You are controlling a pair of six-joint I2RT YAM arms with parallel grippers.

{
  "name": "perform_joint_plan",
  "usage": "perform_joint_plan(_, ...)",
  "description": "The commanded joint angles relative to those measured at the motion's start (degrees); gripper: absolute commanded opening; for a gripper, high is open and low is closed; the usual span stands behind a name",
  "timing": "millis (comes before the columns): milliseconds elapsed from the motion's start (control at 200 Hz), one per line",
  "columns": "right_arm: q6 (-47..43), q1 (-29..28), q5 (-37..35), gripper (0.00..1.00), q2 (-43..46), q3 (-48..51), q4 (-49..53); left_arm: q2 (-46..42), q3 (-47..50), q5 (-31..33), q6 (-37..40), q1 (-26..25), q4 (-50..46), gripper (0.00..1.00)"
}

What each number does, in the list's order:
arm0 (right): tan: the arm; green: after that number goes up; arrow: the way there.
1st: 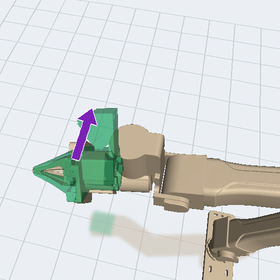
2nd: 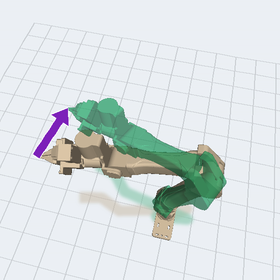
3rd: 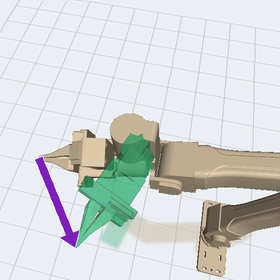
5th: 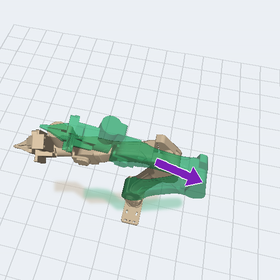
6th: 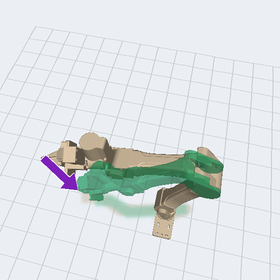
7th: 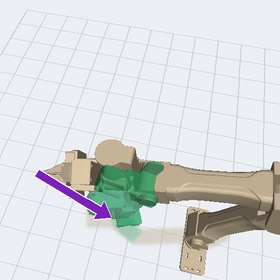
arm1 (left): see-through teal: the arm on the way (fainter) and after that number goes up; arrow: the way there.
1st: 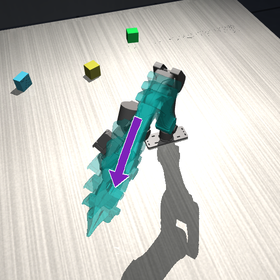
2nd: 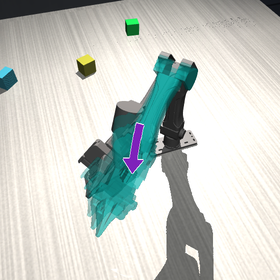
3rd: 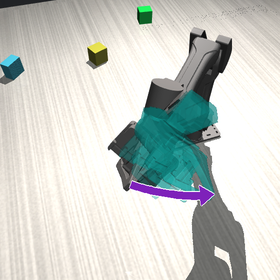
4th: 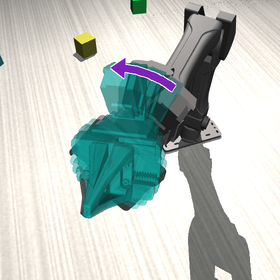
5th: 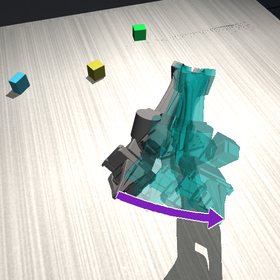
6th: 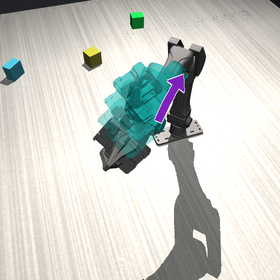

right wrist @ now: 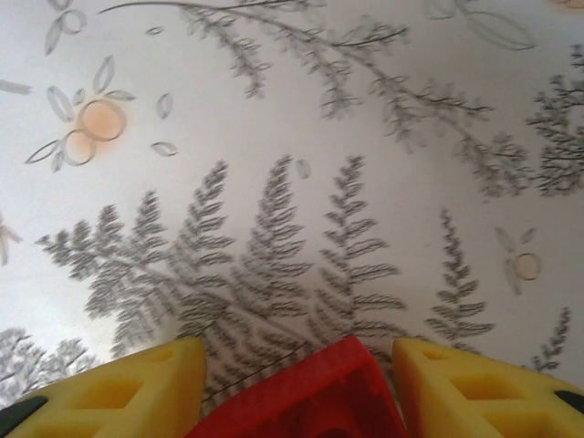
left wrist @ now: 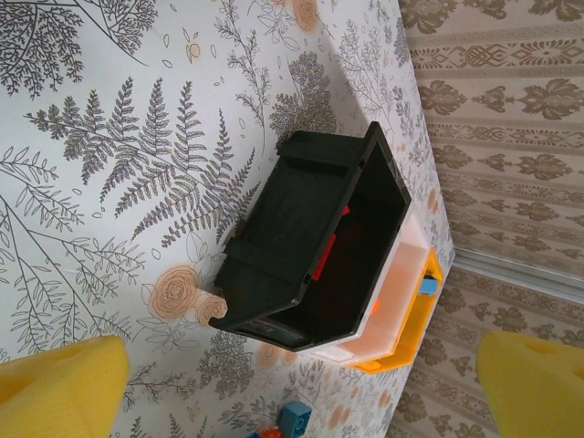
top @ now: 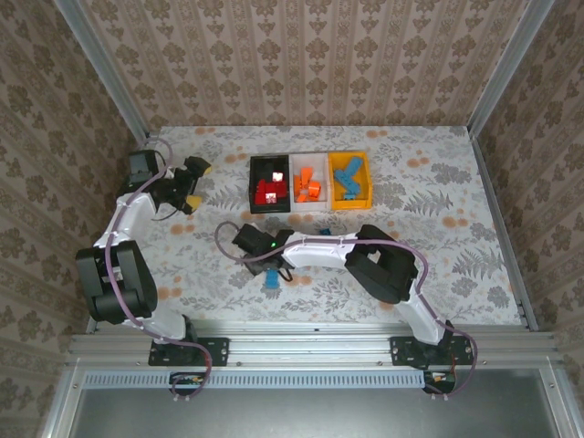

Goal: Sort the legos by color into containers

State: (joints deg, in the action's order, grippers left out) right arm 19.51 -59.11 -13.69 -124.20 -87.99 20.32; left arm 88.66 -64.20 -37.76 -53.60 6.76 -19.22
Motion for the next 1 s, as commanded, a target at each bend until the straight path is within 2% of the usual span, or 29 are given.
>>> perform_joint_plan(0, 0.46, 0.88, -1.25, 0.48, 0.88, 0.47, 0.94, 0.29, 0.05, -1.44, -0.05, -0.54, 0.63, 0.99)
perform_joint_plan(410, 1.0, 2.25, -3.27, 0.43, 4.48, 0.38, -0.6, -0.07, -0.04, -1.31, 0.43, -2.5, 0.57, 0.99)
perform_joint_plan(625, 0.28, 6.79, -3.53, 0.43, 6.23, -2.58, -2.41, -0.07, -0.04, -1.28, 0.39, -2.53, 0.42, 0.99)
perform_joint_plan(745, -0.53, 10.6, -3.39, 0.43, 3.01, -7.95, -2.39, 0.0, 0.06, -1.09, 0.43, -2.54, 0.57, 0.99)
perform_joint_plan(850, -3.17, 13.35, -2.69, 0.43, -2.88, -16.73, 1.53, 0.42, 0.02, -1.4, 0.52, -2.8, 0.91, 1.0)
perform_joint_plan(995, -6.4, 15.14, -2.85, 0.43, -7.19, -25.4, 4.3, 1.59, -0.49, -2.81, 0.83, -4.9, 1.43, 1.0)
